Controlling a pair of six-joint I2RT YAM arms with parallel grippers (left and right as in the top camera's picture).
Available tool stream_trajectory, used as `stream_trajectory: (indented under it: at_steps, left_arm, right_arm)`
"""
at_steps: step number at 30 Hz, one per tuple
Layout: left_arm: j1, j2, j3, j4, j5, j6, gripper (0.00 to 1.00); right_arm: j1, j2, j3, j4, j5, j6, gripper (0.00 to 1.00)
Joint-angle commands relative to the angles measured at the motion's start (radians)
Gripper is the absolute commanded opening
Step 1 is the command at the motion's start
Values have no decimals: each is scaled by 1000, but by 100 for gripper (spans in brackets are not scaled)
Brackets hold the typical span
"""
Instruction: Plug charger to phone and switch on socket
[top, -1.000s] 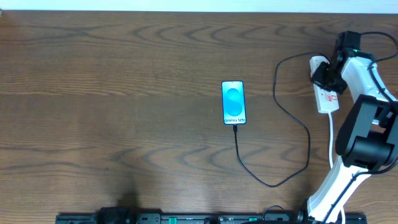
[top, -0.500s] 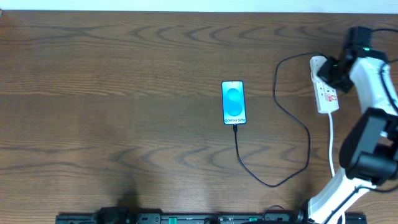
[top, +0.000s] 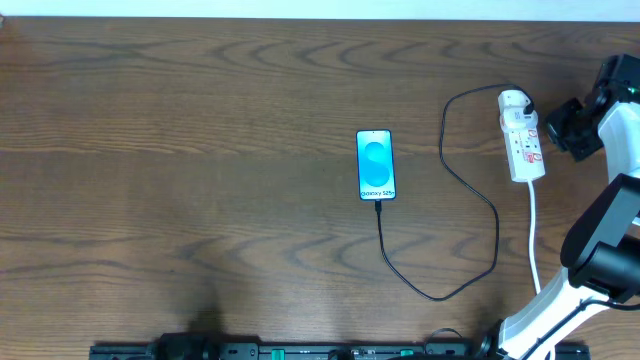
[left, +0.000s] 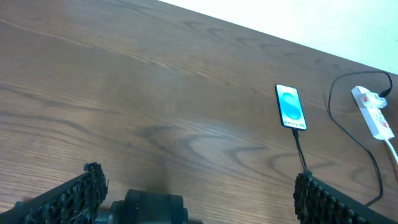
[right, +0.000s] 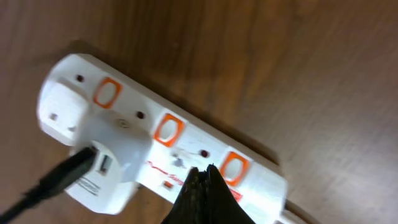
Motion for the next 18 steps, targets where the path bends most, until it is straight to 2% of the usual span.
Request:
stream_trajectory:
  at_steps: [1, 7, 18]
  left_arm:
    - [-2, -5, -4, -44, -13, 14, 98]
    - [-2, -5, -4, -44, -13, 14, 97]
    - [-2, -5, -4, -44, -13, 14, 97]
  right_arm:
    - [4, 47, 2, 13, -61, 76, 1]
    - [7, 109, 2, 62, -94, 99, 1]
    - [7, 113, 23, 98, -109, 140, 1]
